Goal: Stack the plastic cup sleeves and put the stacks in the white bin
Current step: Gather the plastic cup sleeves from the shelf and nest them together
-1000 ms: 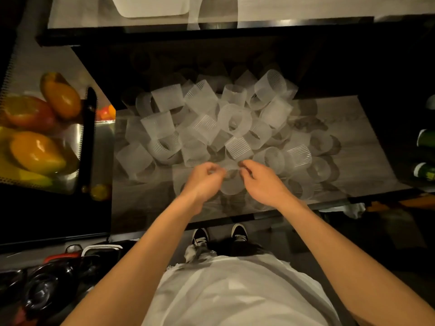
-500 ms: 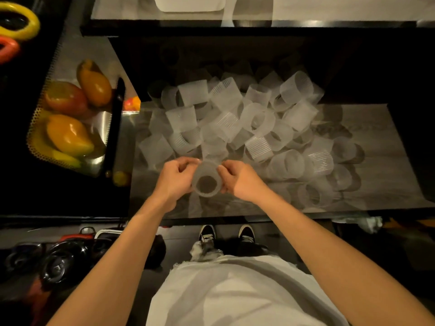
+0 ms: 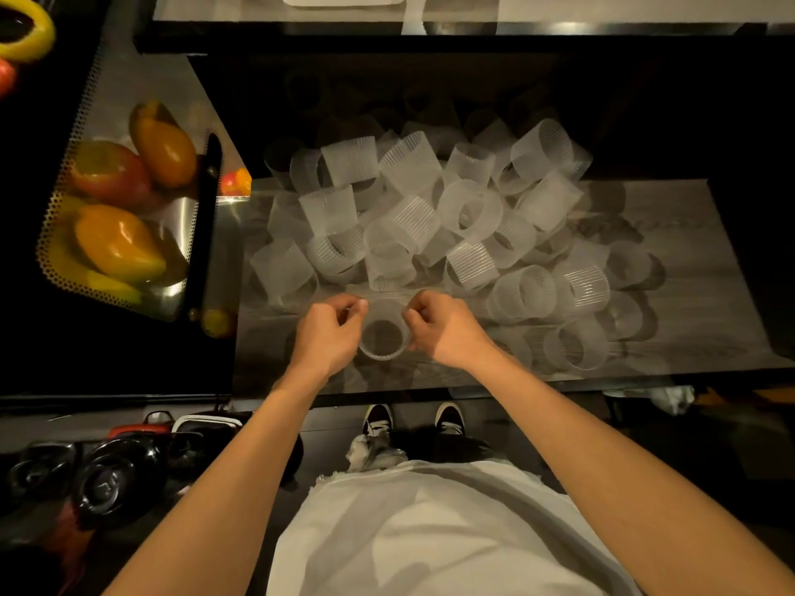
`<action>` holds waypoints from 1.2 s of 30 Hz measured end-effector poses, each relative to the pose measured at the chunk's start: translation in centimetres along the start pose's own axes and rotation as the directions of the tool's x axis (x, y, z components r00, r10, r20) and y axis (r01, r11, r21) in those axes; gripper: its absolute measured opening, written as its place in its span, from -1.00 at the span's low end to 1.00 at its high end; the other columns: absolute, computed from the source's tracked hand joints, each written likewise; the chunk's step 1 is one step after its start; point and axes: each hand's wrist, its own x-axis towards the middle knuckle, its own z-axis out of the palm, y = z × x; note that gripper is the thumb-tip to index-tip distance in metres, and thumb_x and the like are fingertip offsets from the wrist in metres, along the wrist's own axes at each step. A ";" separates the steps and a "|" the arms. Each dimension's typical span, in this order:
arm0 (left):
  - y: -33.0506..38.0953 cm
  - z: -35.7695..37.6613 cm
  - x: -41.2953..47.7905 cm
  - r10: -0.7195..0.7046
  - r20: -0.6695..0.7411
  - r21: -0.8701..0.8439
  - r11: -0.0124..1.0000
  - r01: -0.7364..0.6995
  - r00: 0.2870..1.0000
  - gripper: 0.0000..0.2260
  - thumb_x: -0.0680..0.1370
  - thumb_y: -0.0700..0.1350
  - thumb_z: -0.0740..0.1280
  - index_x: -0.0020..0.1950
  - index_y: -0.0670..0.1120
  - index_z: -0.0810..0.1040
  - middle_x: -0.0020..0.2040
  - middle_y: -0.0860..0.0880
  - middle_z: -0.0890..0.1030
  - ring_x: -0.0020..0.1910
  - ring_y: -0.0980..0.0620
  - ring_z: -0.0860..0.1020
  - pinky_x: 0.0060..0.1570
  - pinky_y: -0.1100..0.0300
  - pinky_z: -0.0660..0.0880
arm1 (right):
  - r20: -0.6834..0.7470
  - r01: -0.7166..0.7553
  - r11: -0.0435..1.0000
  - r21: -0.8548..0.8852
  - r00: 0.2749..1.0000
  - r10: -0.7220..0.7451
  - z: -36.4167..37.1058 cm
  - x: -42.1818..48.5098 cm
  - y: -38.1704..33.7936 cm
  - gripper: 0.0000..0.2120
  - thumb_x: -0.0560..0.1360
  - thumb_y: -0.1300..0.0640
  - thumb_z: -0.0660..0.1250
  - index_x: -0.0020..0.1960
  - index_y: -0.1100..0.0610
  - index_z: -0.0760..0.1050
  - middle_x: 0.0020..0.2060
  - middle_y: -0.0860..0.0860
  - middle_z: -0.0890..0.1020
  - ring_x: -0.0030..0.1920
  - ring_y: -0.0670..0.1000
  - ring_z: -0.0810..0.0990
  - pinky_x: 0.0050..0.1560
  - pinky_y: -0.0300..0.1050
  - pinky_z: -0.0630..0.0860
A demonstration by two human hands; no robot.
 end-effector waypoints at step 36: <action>6.5 12.2 -2.5 -0.114 0.534 0.373 0.921 -0.113 0.838 -0.67 0.55 -0.02 0.25 0.25 -0.15 0.44 0.17 -0.13 0.55 0.14 -0.14 0.54 0.15 0.01 0.53 | -0.604 -0.246 0.968 0.058 0.763 0.231 -2.7 -7.6 9.0 -0.93 0.56 0.20 0.30 0.03 0.12 0.52 -0.08 -0.01 0.60 -0.08 0.08 0.60 -0.07 -0.04 0.44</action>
